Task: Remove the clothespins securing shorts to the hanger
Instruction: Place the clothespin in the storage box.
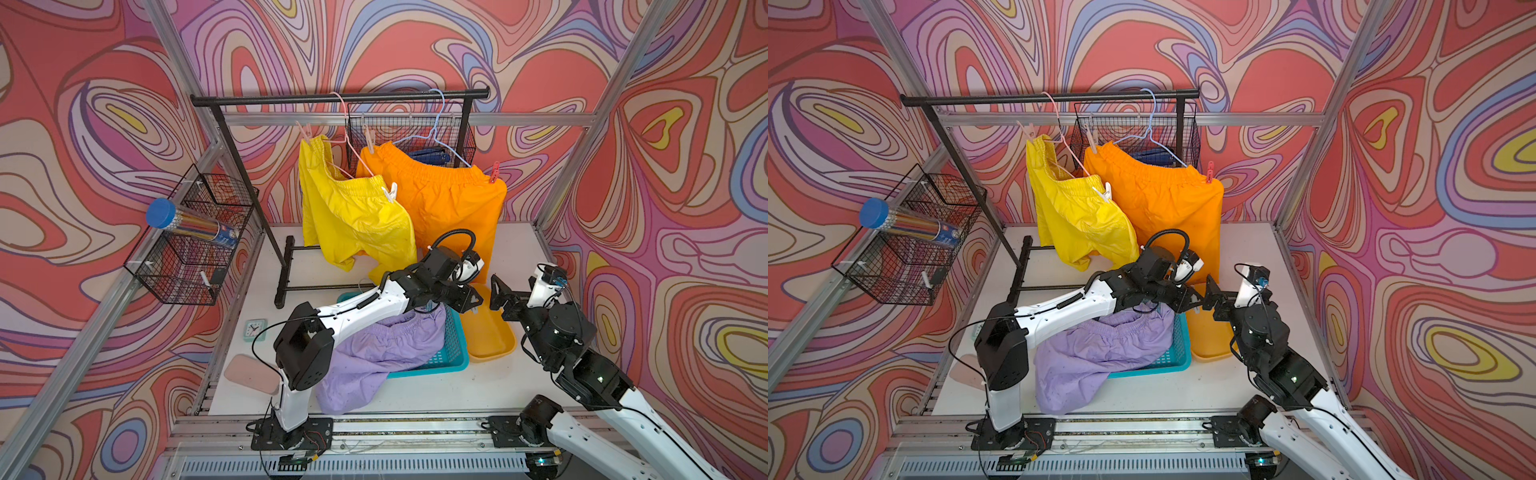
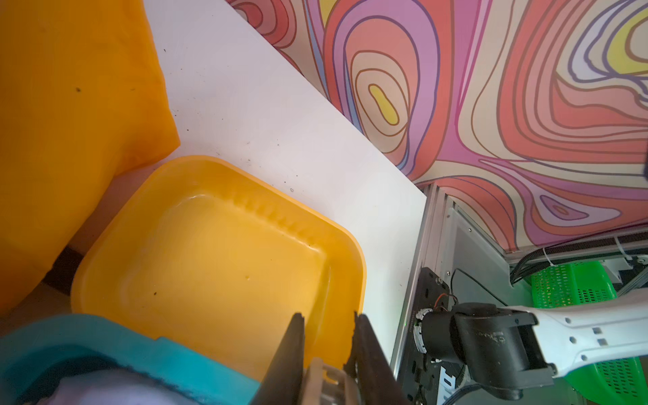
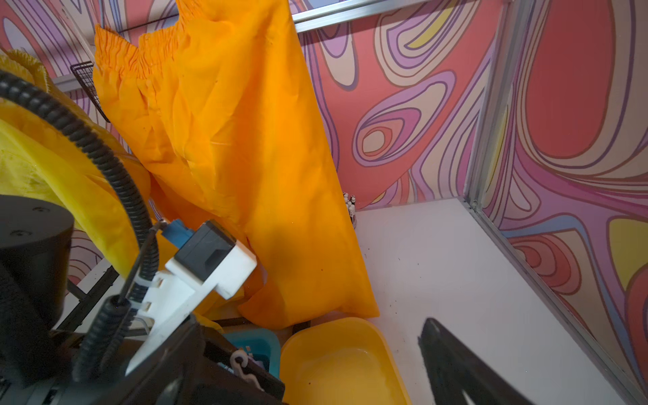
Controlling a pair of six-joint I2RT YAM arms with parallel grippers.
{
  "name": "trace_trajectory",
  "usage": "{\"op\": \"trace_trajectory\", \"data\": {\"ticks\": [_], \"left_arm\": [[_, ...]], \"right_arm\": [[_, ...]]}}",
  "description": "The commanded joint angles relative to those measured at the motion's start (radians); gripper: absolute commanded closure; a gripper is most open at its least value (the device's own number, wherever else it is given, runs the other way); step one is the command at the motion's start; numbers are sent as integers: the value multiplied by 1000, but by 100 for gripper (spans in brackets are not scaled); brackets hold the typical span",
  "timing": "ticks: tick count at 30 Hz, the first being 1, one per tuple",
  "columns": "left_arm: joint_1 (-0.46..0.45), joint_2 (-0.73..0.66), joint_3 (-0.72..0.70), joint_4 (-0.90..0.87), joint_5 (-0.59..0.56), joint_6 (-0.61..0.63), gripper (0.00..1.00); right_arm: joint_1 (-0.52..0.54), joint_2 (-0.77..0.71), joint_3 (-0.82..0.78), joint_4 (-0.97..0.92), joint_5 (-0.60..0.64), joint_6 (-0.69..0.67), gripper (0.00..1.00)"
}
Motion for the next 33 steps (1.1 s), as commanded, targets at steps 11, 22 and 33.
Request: {"op": "trace_trajectory", "data": {"ticks": [11, 22, 33], "left_arm": [[-40, 177, 153, 0, -75, -17, 96], [-44, 256, 151, 87, -56, -71, 77], [-45, 244, 151, 61, -84, -69, 48]], "right_arm": [[-4, -37, -40, 38, 27, -11, 2], [-4, -40, -45, 45, 8, -20, 2], [-4, -37, -48, 51, -3, -26, 2]]}}
